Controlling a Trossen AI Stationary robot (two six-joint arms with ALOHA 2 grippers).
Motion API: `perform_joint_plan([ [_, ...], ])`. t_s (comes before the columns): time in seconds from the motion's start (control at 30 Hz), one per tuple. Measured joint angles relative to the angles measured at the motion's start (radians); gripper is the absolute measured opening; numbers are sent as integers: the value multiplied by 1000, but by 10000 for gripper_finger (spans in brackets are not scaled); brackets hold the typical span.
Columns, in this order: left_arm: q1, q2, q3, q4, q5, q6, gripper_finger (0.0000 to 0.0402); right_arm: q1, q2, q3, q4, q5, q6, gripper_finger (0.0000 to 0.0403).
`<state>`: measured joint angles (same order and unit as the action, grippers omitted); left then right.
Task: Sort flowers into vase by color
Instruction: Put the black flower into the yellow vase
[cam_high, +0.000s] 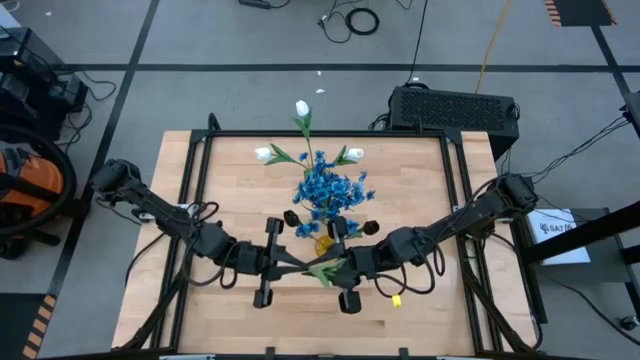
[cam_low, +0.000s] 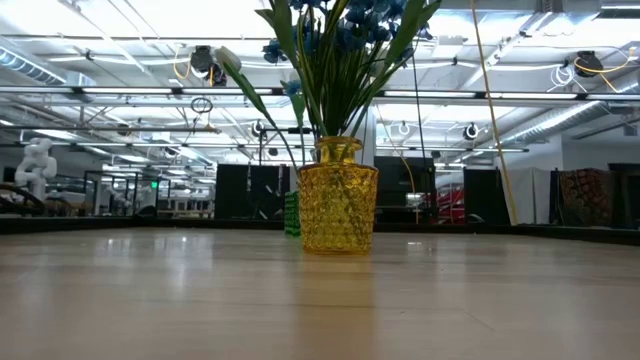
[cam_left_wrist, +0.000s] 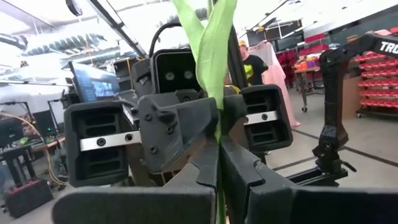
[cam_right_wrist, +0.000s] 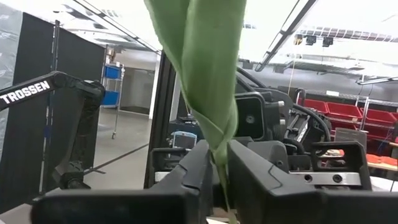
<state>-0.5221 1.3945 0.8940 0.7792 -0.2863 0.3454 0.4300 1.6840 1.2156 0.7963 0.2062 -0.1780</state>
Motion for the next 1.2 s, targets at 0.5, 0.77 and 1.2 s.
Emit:
perform_joint_plan([
  [0.5, -13, -2, 0, -35, -82, -46, 105, -4, -1, 0, -15, 6, 2, 3],
  [0.77, -133, -131, 0, -275, -190, -53, 189, 46, -86, 0, -200, 130, 3, 1],
  [1.2, -281, -402, 1, -852, -332, -304, 194, 179, -124, 0, -529, 499, 55, 4],
])
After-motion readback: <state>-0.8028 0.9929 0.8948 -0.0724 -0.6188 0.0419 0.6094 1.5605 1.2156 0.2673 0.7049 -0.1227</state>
